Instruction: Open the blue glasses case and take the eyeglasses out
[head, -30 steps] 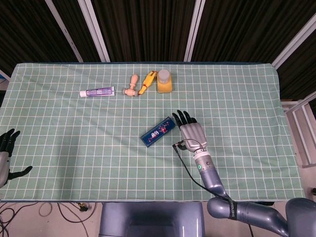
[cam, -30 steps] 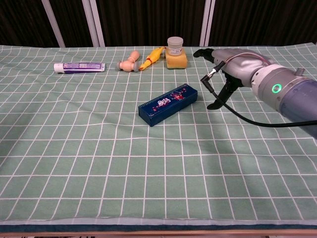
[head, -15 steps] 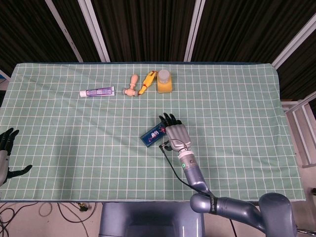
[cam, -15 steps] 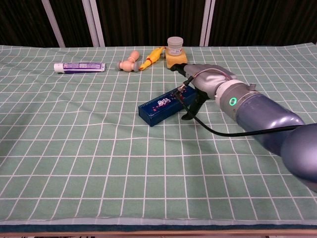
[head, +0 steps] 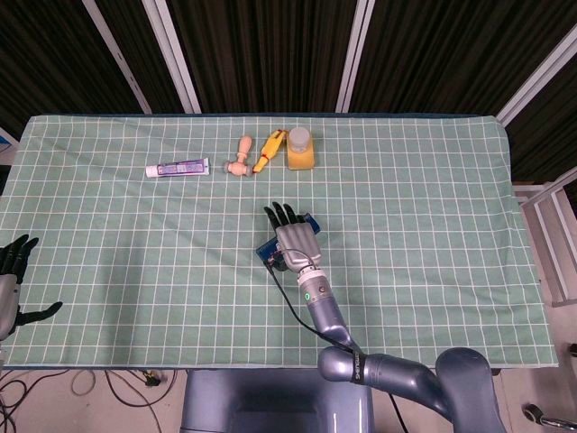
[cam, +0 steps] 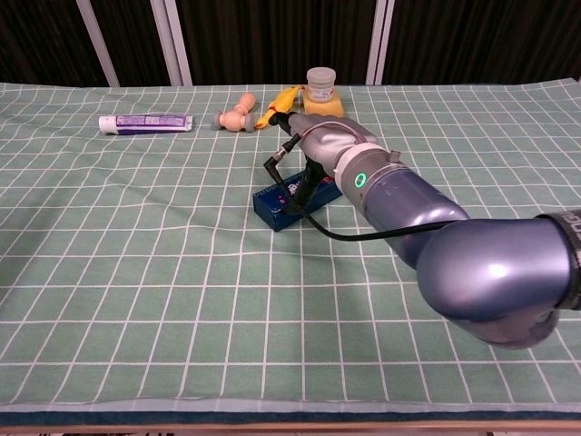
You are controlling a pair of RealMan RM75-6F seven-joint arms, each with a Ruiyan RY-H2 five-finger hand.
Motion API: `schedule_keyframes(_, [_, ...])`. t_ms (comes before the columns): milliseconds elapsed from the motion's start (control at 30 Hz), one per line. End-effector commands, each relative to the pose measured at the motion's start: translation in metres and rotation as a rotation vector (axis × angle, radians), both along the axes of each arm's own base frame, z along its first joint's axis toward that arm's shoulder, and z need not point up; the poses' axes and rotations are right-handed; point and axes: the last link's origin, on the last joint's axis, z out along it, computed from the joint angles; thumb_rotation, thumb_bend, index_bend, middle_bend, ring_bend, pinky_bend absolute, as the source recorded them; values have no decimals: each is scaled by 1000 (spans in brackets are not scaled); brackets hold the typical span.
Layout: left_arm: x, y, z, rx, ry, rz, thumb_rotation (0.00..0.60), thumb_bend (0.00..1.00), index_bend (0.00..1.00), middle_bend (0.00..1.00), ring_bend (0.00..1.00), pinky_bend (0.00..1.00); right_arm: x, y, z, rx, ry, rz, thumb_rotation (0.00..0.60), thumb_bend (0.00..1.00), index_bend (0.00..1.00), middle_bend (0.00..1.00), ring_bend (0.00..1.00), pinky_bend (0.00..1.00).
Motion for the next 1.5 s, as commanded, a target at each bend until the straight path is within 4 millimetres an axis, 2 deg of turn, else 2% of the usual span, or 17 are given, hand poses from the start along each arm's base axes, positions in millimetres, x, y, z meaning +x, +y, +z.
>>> schedule_keyframes(33, [0, 0, 0, -3, -2, 2, 600, 0, 0, 0, 0, 0, 9, -5, -6, 2, -12, -9, 600, 44, 0, 0, 0, 239])
schedule_keyframes(467, [-1, 1, 0, -10, -21, 14, 600, 0, 0, 0, 0, 0, 23, -32, -14, -29, 2, -36, 600, 49, 0, 0, 0, 238])
schedule_keyframes(733, [0, -1, -1, -17, -22, 16, 600, 0, 0, 0, 0, 0, 32, -21, -9, 9, -87, -41, 600, 113, 5, 0, 0, 238])
schedule_keyframes(867, [0, -2, -1, -19, -22, 14, 600, 0, 0, 0, 0, 0, 32, -15, 0, 53, -72, -68, 600, 180, 135, 0, 0, 238])
schedule_keyframes(933, [1, -3, -1, -23, -18, 10, 600, 0, 0, 0, 0, 0, 28, -14, 6, 70, -43, -91, 600, 198, 165, 0, 0, 238])
schedule_keyframes(1133, [1, -4, -1, -22, -20, 9, 600, 0, 0, 0, 0, 0, 24, -16, 13, 88, 15, -122, 600, 225, 194, 0, 0, 238])
schedule_keyframes(1500, [0, -4, 0, -28, -32, 20, 600, 0, 0, 0, 0, 0, 16, -21, 10, 101, 102, -120, 600, 269, 252, 0, 0, 237])
